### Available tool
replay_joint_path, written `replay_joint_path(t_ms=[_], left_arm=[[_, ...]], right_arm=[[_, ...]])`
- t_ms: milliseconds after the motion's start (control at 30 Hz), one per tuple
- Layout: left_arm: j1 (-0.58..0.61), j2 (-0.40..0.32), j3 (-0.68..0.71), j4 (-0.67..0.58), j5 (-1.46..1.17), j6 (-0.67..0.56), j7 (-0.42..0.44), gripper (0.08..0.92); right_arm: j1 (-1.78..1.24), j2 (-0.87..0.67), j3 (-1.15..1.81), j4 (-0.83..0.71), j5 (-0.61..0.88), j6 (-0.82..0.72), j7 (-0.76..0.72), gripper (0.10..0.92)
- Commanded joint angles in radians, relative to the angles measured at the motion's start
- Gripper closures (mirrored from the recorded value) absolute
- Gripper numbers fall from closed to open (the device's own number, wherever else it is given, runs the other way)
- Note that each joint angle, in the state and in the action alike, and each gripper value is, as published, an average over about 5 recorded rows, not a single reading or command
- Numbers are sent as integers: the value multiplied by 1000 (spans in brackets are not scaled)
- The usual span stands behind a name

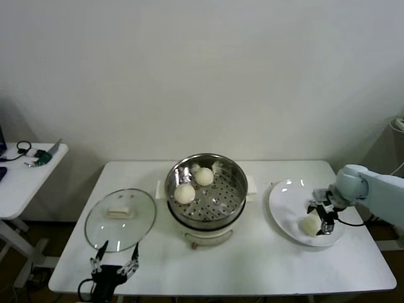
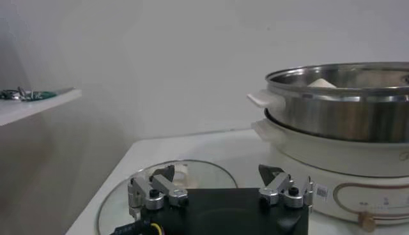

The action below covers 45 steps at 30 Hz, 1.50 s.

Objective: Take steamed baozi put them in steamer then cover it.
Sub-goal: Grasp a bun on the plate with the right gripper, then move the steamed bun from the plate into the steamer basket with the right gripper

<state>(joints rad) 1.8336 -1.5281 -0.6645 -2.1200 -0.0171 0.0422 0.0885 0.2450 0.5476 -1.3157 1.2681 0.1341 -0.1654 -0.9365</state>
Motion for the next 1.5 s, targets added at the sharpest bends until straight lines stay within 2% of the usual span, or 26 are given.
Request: replay_joint_path(t_ms=[33, 333, 600, 800, 1033, 1233, 1367, 1500], left_arm=[[0, 0, 1, 2, 0, -1, 0, 177], [-1, 2, 9, 3, 1, -3, 1, 177], [2, 3, 10, 0, 6, -2, -1, 177], [4, 4, 11, -8, 10, 1, 0, 177], [11, 7, 8, -17, 15, 2, 0, 177], [12, 5, 7, -24, 22, 3, 0, 177], [11, 1, 8, -29, 29, 4, 0, 177], [12, -4, 8, -32, 32, 4, -1, 177]], right_arm=[[-71, 10, 64, -17, -30, -7, 24, 277], [-50, -2, 52, -8, -38, -17, 9, 354], [-29, -24, 53, 5, -25, -16, -5, 486], [149, -38, -53, 57, 16, 27, -47, 527], [570, 24, -266, 159, 110, 154, -106, 530], [877, 187, -338, 263, 215, 354, -125, 526], [955, 295, -309, 368, 256, 477, -115, 525], [908, 370, -273, 486, 217, 551, -79, 525]])
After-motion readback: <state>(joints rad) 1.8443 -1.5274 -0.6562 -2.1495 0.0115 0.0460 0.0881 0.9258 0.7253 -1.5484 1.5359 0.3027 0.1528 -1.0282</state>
